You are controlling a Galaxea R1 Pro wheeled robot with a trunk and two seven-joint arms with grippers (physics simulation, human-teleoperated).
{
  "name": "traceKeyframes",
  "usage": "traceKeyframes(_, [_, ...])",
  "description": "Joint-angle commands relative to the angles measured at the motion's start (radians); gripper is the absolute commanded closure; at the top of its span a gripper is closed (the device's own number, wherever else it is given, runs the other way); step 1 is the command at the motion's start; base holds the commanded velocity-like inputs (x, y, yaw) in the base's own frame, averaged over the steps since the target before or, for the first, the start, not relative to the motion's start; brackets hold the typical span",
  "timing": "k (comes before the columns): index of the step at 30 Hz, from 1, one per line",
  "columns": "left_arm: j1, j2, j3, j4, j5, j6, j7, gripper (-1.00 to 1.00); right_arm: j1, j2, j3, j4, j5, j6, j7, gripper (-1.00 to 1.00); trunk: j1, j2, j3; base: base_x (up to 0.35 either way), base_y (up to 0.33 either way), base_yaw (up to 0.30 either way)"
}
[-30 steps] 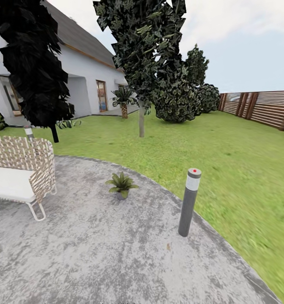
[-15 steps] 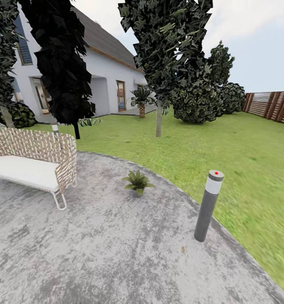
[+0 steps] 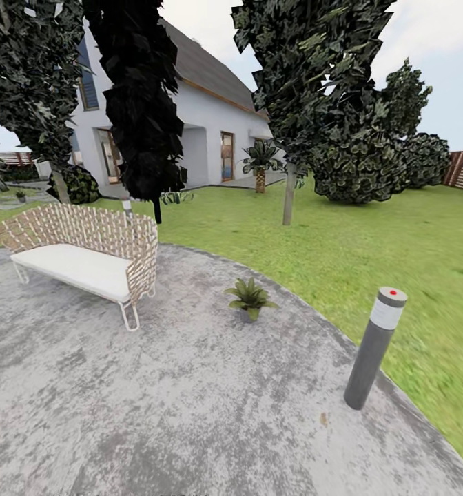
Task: Pick up the pesticide atomizer in the garden and spray insectifuge to fully cover both potted plants in the garden.
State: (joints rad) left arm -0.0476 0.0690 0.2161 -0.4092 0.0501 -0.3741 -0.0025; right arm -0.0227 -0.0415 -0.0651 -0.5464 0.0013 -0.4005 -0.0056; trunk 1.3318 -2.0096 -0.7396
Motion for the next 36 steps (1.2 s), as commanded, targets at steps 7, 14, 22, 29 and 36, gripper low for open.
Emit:
traceKeyframes(7, [-0.001,0.0,0.0,0.001,0.005,-0.003,0.001,-1.0,0.0,0.0,0.001,0.0,0.001,-0.003,-0.001,-1.0,0.0,0.0,-0.001,0.0,0.0,0.28])
traceKeyframes(14, [-0.001,0.0,0.0,0.001,0.005,-0.003,0.001,-1.0,0.0,0.001,0.001,0.0,0.001,-0.003,-0.001,-1.0,0.0,0.0,-0.001,0.0,0.0,0.279])
traceKeyframes(22, [-0.001,0.0,0.0,0.001,0.005,-0.003,0.001,-1.0,0.0,0.001,0.001,0.0,0.001,-0.003,-0.001,-1.0,0.0,0.0,-0.001,0.0,0.0,0.279])
traceKeyframes(29, [-0.001,0.0,-0.001,0.001,0.004,-0.003,0.001,-1.0,0.0,0.001,0.001,0.0,0.001,-0.003,-0.001,-1.0,0.0,0.0,0.002,0.0,0.0,0.279])
traceKeyframes(36, [-0.001,-0.001,-0.003,0.001,-0.001,-0.003,0.001,-1.0,0.0,0.002,0.002,0.0,0.001,-0.003,-0.001,-1.0,0.0,0.0,0.005,0.0,0.0,0.279])
